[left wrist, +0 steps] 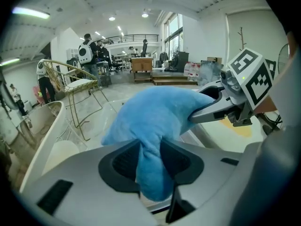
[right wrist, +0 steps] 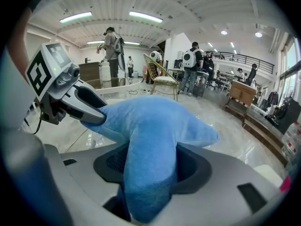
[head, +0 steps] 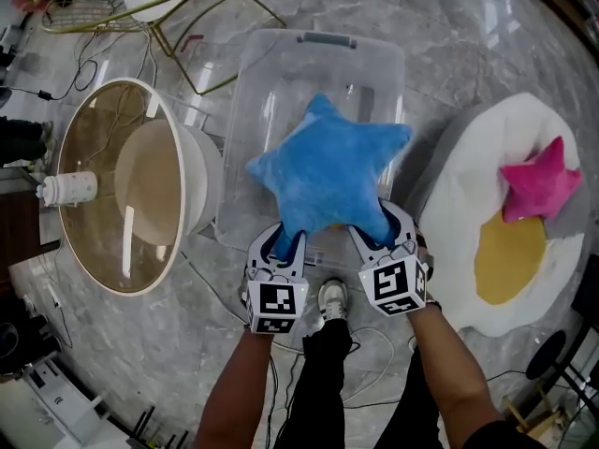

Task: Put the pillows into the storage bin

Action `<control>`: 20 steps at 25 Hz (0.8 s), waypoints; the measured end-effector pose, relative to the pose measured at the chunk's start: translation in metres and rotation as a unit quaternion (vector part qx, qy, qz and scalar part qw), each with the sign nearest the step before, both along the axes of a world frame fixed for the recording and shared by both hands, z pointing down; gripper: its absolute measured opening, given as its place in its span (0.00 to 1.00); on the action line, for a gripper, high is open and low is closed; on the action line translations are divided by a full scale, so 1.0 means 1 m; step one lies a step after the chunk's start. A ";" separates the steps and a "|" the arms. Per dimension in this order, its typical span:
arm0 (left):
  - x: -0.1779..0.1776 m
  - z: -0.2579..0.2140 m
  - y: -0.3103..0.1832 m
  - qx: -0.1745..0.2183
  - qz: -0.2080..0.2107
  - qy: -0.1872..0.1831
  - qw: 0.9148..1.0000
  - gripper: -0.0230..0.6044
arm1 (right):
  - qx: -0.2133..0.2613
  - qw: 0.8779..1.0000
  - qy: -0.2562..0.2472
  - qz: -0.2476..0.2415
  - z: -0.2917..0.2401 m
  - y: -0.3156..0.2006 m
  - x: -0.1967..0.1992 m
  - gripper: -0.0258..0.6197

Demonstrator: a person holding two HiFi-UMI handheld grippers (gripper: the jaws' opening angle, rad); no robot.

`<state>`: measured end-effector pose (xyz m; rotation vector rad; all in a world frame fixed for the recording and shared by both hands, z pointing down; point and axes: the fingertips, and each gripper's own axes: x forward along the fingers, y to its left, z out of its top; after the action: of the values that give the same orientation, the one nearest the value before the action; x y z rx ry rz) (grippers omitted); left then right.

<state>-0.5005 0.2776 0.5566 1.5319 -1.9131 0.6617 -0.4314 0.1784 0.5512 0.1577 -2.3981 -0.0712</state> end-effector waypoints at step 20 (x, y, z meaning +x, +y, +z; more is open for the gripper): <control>-0.060 0.013 -0.028 0.008 -0.028 -0.041 0.999 0.51 | -0.023 0.999 0.022 0.016 0.037 -0.020 -0.019 0.73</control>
<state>-0.5606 0.2499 0.5692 1.4765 -2.0186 0.6976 -0.4502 0.1583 0.5883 0.1717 -2.3499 -0.0048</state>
